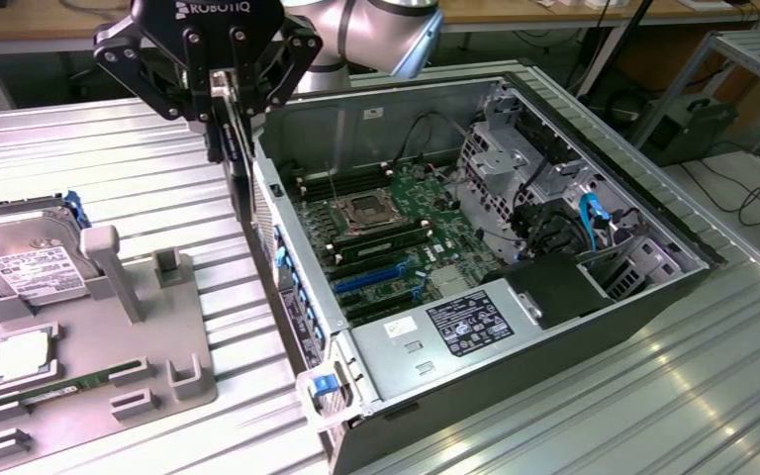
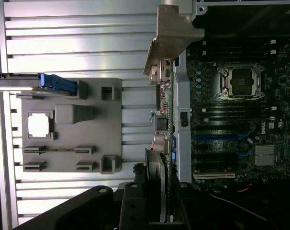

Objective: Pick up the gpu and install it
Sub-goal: 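Pick up the gpu and move the gpu toward the slot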

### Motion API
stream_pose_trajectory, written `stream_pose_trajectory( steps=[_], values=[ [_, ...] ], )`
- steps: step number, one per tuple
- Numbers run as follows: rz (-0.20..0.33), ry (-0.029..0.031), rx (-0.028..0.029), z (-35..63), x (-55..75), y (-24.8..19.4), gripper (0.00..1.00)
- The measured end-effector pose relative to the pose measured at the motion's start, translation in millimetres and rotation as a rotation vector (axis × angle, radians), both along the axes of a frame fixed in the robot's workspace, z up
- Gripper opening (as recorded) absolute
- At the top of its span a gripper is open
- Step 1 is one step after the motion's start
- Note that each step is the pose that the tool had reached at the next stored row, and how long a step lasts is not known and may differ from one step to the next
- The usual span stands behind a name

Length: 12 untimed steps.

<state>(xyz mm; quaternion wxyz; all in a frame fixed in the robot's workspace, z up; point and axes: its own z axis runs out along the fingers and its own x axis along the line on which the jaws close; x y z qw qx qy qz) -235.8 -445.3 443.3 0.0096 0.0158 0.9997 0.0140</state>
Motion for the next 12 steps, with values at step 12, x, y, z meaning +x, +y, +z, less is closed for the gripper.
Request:
stream_pose_trajectory(
  steps=[12],
  values=[
    [0.0,0.0,0.0,-0.1,11.8,0.0,0.27]
  ],
)
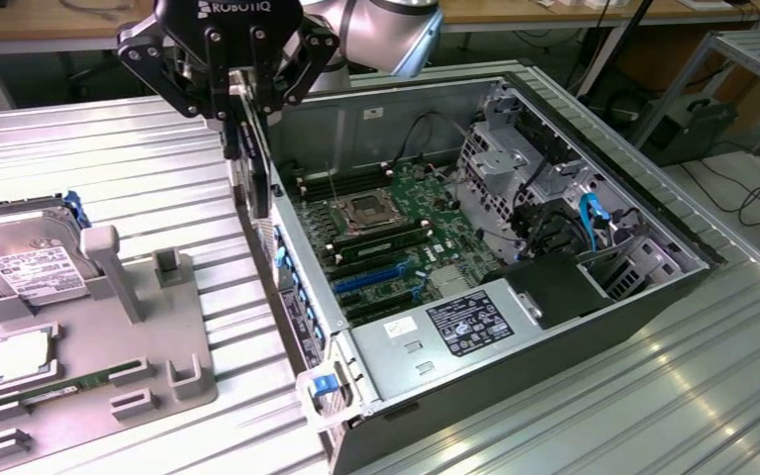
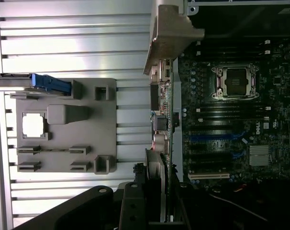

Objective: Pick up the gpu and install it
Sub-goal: 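Pick up the gpu and move the gpu toward the slot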

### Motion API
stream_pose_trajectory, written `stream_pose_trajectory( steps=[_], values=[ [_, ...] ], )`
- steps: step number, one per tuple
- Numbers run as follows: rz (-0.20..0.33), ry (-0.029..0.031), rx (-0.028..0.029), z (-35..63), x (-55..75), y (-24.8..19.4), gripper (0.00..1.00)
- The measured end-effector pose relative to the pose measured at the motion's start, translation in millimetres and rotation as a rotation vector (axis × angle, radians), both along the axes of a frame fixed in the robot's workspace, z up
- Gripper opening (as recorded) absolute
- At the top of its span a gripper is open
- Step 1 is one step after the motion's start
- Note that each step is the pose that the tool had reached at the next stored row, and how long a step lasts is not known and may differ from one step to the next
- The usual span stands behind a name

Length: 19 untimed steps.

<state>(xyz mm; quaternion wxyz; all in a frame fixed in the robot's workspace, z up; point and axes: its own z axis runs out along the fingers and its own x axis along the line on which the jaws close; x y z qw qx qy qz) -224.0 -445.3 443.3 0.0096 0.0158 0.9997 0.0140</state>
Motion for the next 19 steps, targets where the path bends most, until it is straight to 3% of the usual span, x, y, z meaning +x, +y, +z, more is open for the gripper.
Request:
stream_pose_trajectory(
  steps=[19],
  values=[
    [0.0,0.0,0.0,-0.1,17.1,0.0,0.27]
  ],
)
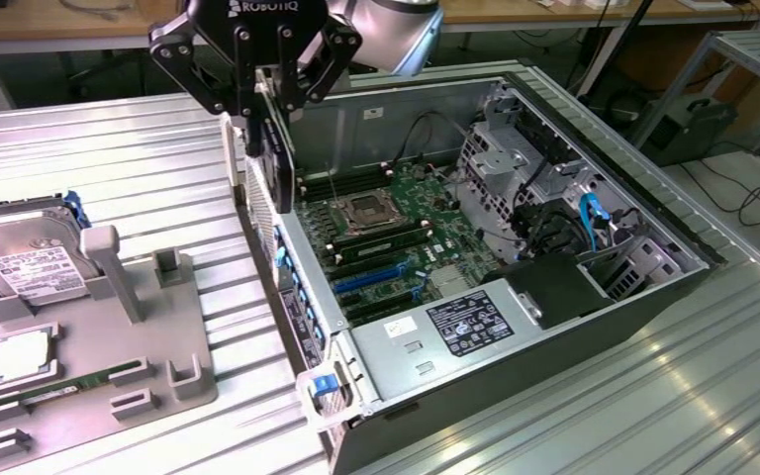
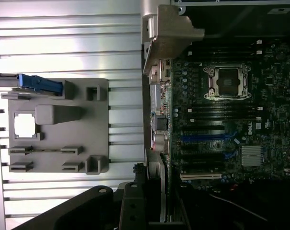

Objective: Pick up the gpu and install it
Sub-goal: 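Pick up the gpu and move the gpu toward the slot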

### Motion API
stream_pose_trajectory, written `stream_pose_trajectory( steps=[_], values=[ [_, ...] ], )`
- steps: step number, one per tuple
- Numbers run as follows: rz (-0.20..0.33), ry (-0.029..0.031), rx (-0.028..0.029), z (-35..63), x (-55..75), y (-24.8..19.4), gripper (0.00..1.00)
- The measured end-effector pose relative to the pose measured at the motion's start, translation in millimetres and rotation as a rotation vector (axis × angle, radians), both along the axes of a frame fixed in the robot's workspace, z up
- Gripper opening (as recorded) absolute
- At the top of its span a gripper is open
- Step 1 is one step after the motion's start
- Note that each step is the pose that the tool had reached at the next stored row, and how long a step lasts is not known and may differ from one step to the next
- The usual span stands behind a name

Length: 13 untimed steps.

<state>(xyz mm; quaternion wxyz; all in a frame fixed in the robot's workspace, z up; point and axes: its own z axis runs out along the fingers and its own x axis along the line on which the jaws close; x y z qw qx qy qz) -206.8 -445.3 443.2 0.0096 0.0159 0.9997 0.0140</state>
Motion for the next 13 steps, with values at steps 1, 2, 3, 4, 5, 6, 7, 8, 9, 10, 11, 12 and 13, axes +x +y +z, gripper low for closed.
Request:
stream_pose_trajectory(
  steps=[1,2,3,4,5,6,7,8,9,10,11,12,13],
  values=[
    [0.0,-0.0001,0.0,0.0,0.9,0.0,0.27],
    [0.0,0.0,0.0,0.0,1.9,0.0,0.27],
    [0.0,-0.0001,0.0001,-0.1,2.8,0.0,0.27],
    [0.0,-0.0001,0.0001,-0.1,3.8,0.0,0.27],
    [0.0,-0.0001,0.0001,-0.1,4.7,0.0,0.27],
    [0.0,0.0,0.0,0.0,5.5,0.0,0.27],
    [0.0,-0.0001,0.0,-0.1,6.5,0.0,0.27],
    [0.0,-0.0001,0.0,-0.1,7.4,0.0,0.27],
    [0.0,-0.0001,0.0001,-0.1,8.3,0.0,0.27],
    [0.0,-0.0001,0.0,-0.1,9.3,0.0,0.27],
    [0.0,0.0,0.0,-0.1,10.2,0.0,0.27],
    [0.0,-0.0001,0.0,-0.1,11.2,0.0,0.27],
    [0.0,0.0,0.0,-0.1,12.3,0.0,0.27]
  ],
)
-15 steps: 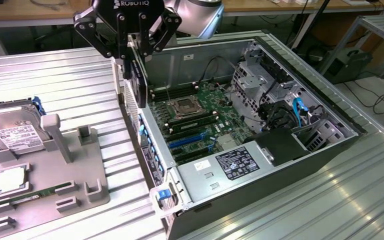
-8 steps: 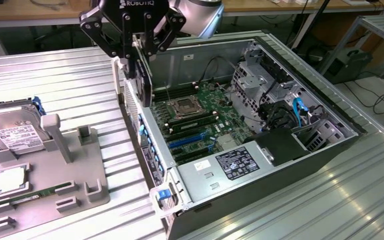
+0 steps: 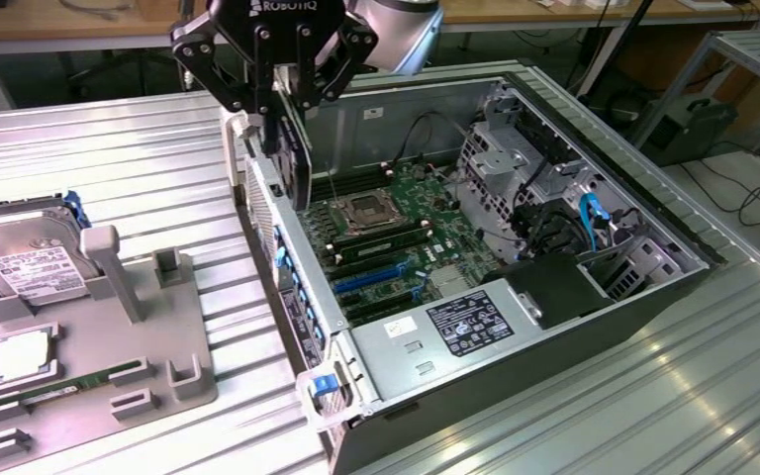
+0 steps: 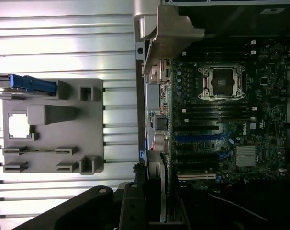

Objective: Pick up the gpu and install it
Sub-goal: 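Pick up the gpu and move the gpu toward the slot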

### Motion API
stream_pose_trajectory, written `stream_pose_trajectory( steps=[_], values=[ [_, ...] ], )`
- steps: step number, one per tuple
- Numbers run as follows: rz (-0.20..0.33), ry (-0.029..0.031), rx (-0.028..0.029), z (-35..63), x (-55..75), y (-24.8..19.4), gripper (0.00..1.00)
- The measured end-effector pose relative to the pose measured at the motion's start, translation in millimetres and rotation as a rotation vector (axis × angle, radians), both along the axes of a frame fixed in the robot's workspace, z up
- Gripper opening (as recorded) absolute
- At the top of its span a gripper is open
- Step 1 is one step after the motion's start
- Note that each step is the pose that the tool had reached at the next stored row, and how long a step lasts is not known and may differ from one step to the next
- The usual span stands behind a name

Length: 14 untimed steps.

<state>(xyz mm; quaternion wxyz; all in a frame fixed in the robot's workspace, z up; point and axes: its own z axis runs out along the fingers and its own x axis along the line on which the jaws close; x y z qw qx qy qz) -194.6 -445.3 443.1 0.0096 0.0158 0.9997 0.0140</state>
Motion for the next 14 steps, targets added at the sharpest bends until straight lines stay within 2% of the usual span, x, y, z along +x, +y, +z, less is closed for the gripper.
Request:
stream_pose_trajectory(
  steps=[14],
  values=[
    [0.0,0.0,0.0,-0.1,12.6,0.0,0.27]
  ],
)
